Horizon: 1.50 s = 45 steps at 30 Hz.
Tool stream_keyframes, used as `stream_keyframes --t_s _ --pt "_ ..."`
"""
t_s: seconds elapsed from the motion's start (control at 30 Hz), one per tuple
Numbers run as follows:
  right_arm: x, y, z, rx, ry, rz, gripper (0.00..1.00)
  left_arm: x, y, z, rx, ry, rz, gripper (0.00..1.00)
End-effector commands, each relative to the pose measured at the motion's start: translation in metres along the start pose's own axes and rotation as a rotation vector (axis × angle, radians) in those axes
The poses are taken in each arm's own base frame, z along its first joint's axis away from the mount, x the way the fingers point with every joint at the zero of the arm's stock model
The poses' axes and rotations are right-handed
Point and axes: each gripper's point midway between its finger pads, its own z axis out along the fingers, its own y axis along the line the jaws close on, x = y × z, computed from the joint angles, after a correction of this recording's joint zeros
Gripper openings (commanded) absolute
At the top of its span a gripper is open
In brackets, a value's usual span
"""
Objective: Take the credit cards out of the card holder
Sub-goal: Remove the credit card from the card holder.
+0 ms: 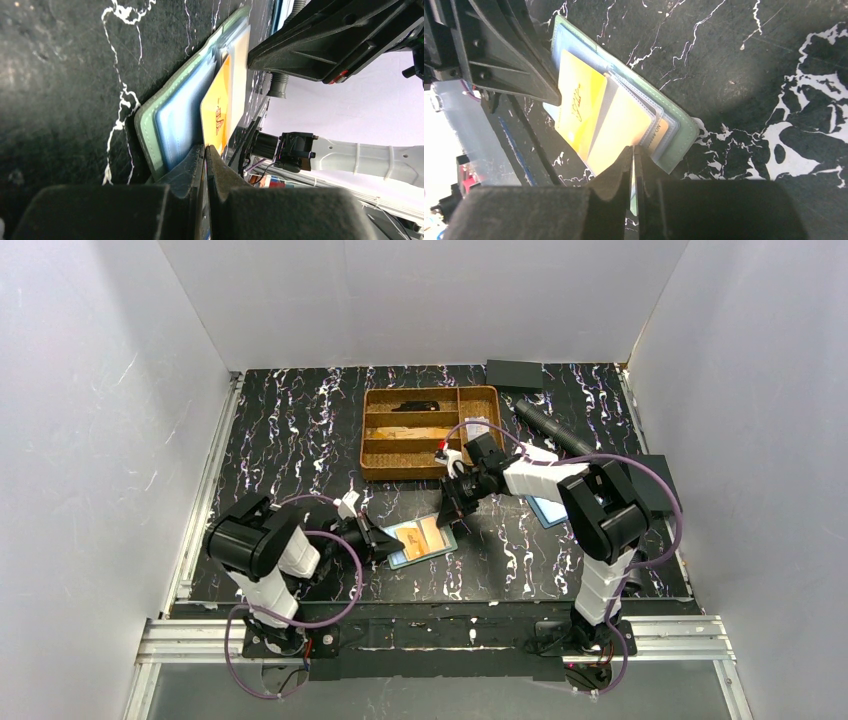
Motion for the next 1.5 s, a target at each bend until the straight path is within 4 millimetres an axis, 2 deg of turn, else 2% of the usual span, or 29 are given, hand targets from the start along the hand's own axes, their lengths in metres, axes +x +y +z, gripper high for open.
stream_keyframes --t_s 0.0,0.17,0.47,0.67,0.73,0.87,1.03,1.13,1.37,1.47 --pt "0.009 -0.020 -0.010 0.126 0.006 -0.076 0.16 0.003 -0.003 -0.010 0.000 -0.006 0.040 0.00" --pt "-0.005 0.008 -0.027 0.022 -0.054 -0.173 0.29 0.002 -0.012 -0.017 0.005 -0.016 0.092 0.00" --pt "-0.016 0.062 -0.072 -0.220 -0.170 -0.352 0.57 0.000 -0.049 -0.036 0.068 -0.049 0.291 0.00" --pt "-0.009 0.091 -0.088 -0.347 -0.202 -0.428 0.81 -0.002 -0.083 -0.044 0.158 -0.058 0.411 0.00" --pt "-0.009 0.099 -0.092 -0.378 -0.215 -0.430 0.87 -0.002 -0.095 -0.044 0.185 -0.059 0.450 0.00" --pt "-0.011 0.114 -0.099 -0.449 -0.250 -0.399 0.95 -0.001 -0.134 -0.034 0.242 -0.067 0.539 0.00" --pt "-0.014 0.123 -0.104 -0.487 -0.264 -0.366 0.95 0.002 -0.156 -0.032 0.276 -0.090 0.580 0.00" --pt "-0.017 0.128 -0.105 -0.508 -0.266 -0.327 0.90 0.007 -0.171 -0.030 0.301 -0.096 0.603 0.00" --pt "-0.019 0.130 -0.106 -0.519 -0.266 -0.314 0.84 0.009 -0.182 -0.027 0.318 -0.087 0.613 0.00" --pt "-0.020 0.131 -0.107 -0.524 -0.265 -0.315 0.76 0.009 -0.184 -0.026 0.320 -0.087 0.614 0.00"
